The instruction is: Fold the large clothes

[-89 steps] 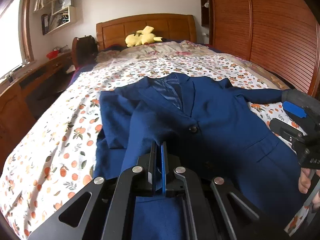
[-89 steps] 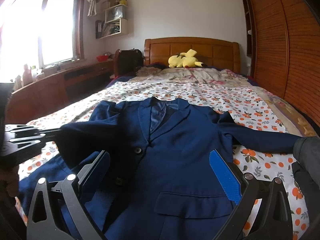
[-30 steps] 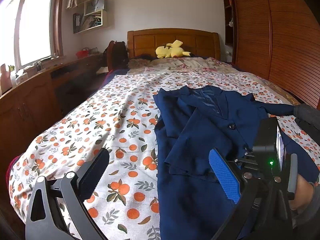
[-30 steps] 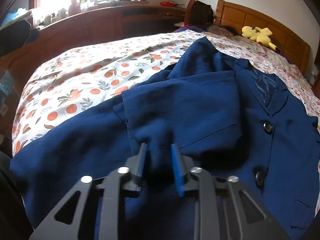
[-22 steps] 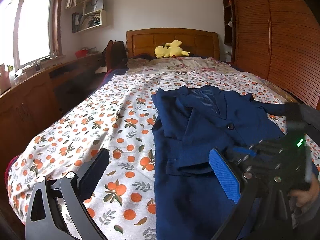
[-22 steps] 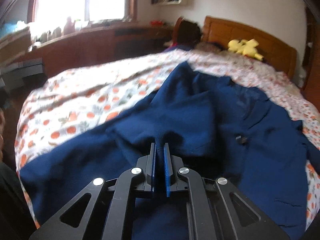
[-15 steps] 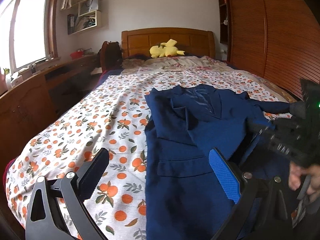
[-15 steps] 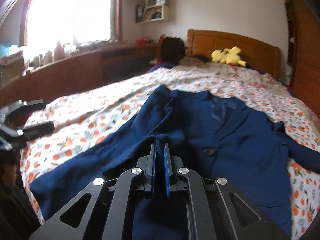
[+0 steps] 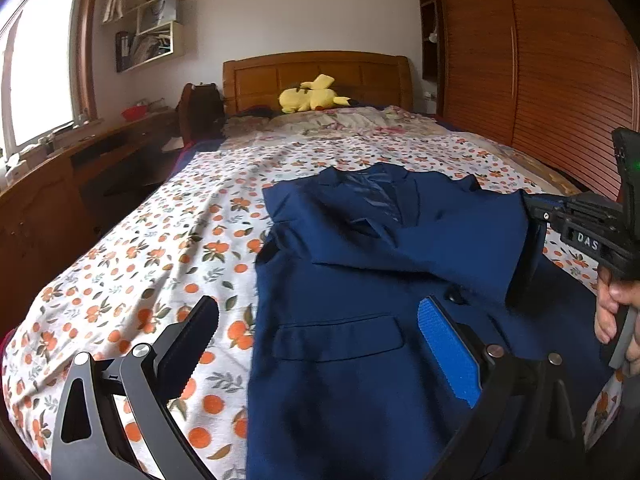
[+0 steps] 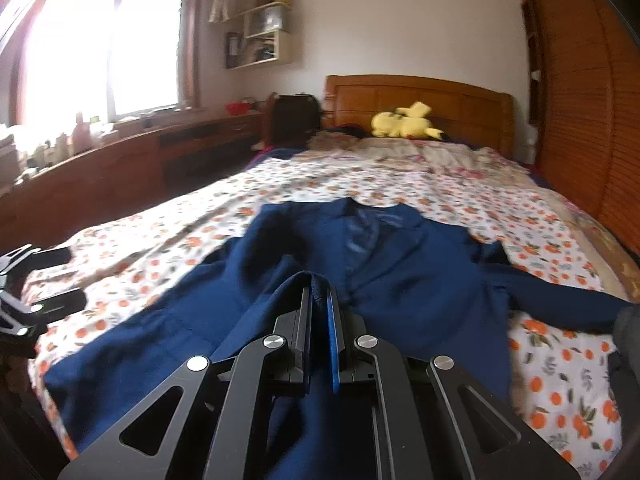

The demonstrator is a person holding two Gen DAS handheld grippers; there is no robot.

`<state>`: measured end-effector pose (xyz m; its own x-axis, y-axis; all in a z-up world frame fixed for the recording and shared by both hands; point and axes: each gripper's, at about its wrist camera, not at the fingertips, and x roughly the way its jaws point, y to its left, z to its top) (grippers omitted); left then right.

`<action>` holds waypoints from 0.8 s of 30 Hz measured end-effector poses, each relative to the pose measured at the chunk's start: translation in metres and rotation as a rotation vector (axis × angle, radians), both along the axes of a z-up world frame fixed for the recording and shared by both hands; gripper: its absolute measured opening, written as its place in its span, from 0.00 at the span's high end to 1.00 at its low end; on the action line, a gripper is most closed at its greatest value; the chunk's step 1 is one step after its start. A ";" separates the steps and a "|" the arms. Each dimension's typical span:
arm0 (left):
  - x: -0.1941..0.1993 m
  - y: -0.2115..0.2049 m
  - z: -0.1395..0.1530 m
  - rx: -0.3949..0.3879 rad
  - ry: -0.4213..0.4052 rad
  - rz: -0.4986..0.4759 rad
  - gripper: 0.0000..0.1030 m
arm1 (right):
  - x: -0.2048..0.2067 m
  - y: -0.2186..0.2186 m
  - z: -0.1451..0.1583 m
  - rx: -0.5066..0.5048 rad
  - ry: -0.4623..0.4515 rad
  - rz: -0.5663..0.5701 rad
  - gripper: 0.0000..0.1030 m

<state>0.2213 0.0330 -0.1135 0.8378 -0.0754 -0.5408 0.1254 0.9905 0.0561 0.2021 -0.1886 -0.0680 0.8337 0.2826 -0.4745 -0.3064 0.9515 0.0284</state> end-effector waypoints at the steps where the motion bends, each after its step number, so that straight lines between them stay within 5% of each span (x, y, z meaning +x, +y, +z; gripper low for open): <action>1: 0.001 -0.003 0.000 0.000 0.000 -0.006 0.02 | 0.002 -0.004 0.000 -0.003 0.002 -0.013 0.95; 11: 0.008 -0.033 -0.002 -0.002 0.003 -0.066 0.02 | -0.001 -0.037 -0.029 -0.045 0.074 -0.072 0.90; 15: 0.009 -0.046 -0.002 -0.003 -0.002 -0.094 0.02 | -0.017 -0.045 -0.036 -0.067 0.083 -0.082 0.74; 24: 0.010 -0.064 -0.004 -0.008 0.000 -0.134 0.02 | -0.062 -0.062 -0.031 -0.075 0.082 -0.101 0.62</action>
<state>0.2311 -0.0313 -0.1176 0.8198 -0.1911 -0.5398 0.2566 0.9653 0.0479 0.1403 -0.2506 -0.0994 0.8137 0.1605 -0.5587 -0.2085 0.9778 -0.0227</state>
